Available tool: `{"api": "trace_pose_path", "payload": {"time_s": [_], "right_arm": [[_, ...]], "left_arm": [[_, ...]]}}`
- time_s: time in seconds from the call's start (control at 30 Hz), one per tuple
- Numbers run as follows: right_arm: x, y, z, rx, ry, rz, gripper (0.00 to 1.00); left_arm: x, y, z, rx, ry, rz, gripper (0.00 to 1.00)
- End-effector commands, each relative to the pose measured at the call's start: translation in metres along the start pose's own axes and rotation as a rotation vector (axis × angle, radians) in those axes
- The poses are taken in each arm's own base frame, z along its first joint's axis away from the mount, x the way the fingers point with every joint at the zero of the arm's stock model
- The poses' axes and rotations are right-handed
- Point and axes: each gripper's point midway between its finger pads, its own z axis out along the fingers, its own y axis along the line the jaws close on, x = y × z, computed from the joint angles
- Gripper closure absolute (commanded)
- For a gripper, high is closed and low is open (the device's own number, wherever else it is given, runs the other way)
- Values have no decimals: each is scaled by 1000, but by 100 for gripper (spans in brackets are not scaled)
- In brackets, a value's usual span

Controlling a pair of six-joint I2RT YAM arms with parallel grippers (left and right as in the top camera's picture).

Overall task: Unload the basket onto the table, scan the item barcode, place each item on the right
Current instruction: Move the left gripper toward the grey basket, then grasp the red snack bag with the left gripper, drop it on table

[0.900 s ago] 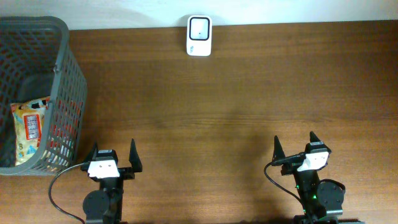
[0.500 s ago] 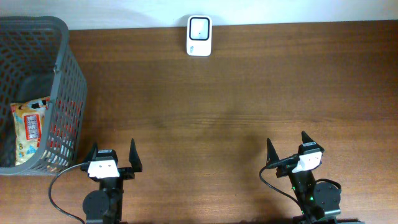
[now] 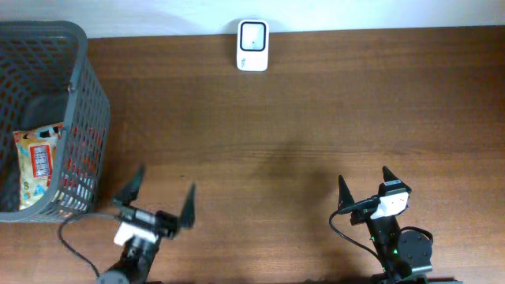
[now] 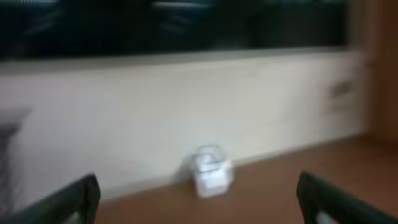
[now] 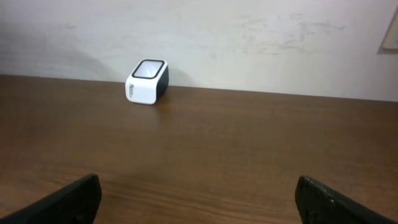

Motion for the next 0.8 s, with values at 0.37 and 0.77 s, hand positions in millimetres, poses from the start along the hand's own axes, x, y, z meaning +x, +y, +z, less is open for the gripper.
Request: {"api": "trace_pose_path", "payload": {"time_s": [0.37, 0.77], "right_arm": [[3, 2, 0, -7, 4, 10, 2], [3, 2, 0, -7, 4, 10, 2]], "left_arm": [[-190, 110, 145, -185, 603, -34, 1], [13, 332, -25, -1115, 1454, -554, 13]]}}
